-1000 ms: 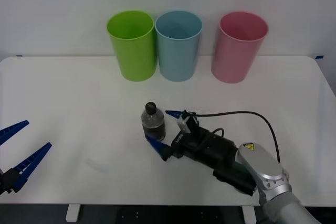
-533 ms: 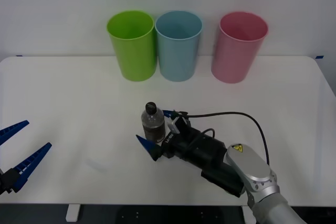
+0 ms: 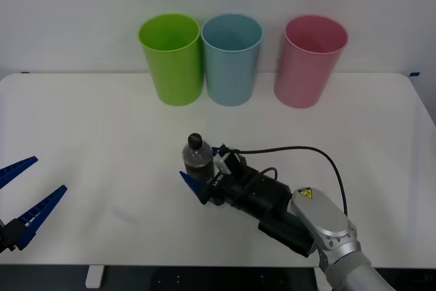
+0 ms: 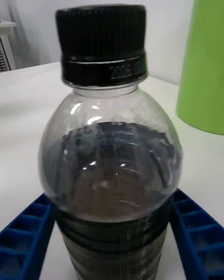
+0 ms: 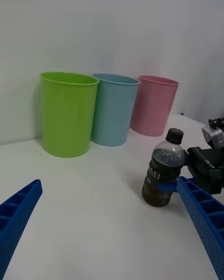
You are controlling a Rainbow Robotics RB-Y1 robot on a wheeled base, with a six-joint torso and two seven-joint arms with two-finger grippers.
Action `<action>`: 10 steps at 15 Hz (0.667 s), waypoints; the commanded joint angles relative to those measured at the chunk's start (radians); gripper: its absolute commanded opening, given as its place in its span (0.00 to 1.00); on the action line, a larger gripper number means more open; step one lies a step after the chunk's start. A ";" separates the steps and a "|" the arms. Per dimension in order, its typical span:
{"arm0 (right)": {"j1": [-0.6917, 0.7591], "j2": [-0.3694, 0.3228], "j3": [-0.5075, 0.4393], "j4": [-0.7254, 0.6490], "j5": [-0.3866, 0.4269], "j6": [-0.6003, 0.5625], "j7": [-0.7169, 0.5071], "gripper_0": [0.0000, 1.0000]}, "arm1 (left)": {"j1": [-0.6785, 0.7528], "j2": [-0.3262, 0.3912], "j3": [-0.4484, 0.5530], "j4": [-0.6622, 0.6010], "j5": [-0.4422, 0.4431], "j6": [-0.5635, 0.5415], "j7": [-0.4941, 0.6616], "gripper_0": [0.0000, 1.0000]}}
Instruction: Grasp the object on the table and drop it into the matching bin: aluminum can to the light blue bin, PET bottle to the pink bin.
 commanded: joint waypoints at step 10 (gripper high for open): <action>-0.012 -0.014 0.011 0.000 -0.006 0.023 -0.012 0.00 | 0.000 0.000 0.000 0.000 0.000 0.000 0.000 1.00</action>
